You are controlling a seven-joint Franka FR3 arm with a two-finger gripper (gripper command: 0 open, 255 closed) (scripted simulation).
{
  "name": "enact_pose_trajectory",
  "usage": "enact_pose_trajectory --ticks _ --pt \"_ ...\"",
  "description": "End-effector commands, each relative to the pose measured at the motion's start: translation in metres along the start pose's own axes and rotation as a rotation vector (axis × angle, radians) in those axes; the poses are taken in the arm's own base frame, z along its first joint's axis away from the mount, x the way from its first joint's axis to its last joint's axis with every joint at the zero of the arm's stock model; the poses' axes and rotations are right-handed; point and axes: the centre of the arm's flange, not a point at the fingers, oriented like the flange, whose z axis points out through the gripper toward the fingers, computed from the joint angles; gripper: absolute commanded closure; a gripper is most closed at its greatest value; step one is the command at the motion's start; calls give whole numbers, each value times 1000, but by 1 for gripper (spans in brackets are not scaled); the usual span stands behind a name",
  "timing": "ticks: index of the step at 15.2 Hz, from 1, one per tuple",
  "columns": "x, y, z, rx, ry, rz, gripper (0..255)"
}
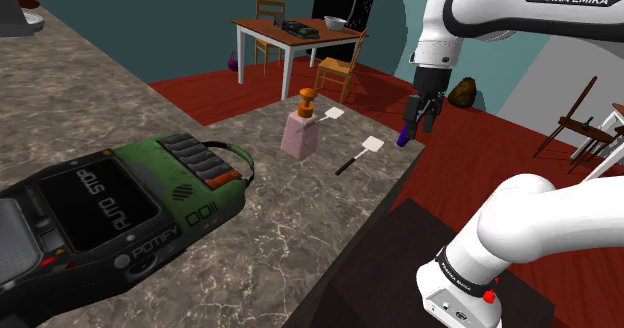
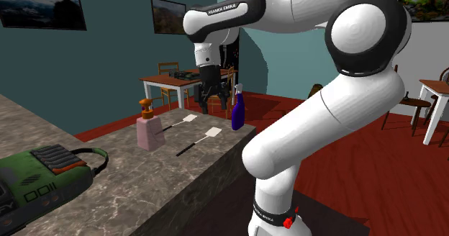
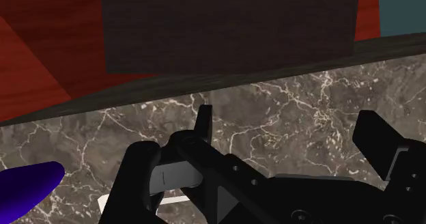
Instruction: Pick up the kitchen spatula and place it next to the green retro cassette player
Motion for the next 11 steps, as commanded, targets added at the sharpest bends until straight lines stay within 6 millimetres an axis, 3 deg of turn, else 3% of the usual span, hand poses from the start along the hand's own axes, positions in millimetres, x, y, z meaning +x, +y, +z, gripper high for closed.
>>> enact_pose_trajectory --ticks 1,6,11 --pt "0 0 0 0 0 0 0" --pt "47 -5 30 43 61 374 0" --pt "95 7 58 86 123 749 0"
